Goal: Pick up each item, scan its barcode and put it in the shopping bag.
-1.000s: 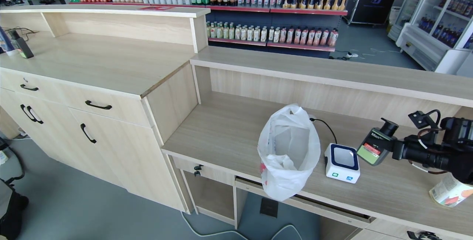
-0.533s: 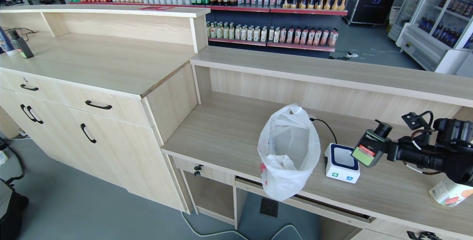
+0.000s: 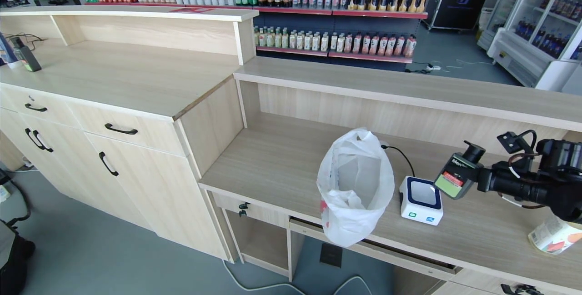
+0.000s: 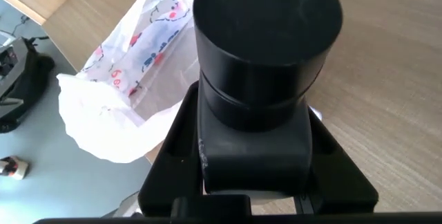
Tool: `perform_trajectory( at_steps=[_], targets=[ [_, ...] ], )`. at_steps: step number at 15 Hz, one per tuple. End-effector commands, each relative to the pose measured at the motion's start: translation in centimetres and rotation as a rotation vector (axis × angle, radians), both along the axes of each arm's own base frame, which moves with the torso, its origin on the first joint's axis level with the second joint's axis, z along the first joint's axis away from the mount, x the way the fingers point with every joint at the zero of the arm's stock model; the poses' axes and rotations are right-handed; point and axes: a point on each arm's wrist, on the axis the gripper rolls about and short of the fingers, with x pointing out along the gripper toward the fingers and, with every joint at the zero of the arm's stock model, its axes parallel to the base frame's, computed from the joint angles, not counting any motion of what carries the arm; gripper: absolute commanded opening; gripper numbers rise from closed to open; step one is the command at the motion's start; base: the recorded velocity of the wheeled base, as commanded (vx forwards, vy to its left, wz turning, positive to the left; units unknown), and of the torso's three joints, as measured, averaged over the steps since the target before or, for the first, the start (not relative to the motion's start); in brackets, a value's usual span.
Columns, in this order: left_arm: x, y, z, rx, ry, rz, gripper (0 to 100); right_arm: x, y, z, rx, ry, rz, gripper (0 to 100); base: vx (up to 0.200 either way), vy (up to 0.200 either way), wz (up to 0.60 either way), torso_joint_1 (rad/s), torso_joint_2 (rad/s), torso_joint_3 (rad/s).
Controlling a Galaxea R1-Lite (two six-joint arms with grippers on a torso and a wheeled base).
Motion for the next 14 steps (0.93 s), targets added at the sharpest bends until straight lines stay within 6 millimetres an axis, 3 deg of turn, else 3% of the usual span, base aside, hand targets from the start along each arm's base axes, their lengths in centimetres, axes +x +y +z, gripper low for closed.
perform_trajectory(
  at_steps=[1,3,6,8,12,14],
  targets=[
    [0.0,0.0,0.0,0.0,0.0,0.0,100,-3.1,1.6,7.4,-0.096,-0.17,-0.112,0,0.0,0.0,0.0,0.0,0.0,0.0],
    [0.0,0.0,0.0,0.0,0.0,0.0,100,-7.5,2.0,10.2,-0.286,-0.271,-0.277,0,0.0,0.0,0.0,0.0,0.0,0.0],
    [0.0,0.0,0.0,0.0,0.0,0.0,100,-12.2,1.4,9.9,-0.597,-0.299,-0.449,0,0.0,0.0,0.0,0.0,0.0,0.0],
    [0.0,0.0,0.0,0.0,0.0,0.0,100,-12.9,1.7,10.5,-0.621,-0.332,-0.469,0,0.0,0.0,0.0,0.0,0.0,0.0],
    [0.0,0.0,0.0,0.0,0.0,0.0,100,-13.0,2.4,11.2,-0.645,-0.403,-0.473,0,0.0,0.0,0.6,0.0,0.0,0.004],
    [0.0,0.0,0.0,0.0,0.0,0.0,100,-9.7,5.4,11.7,-0.637,-0.4,-0.553,0,0.0,0.0,0.6,0.002,0.0,0.0]
  ],
)
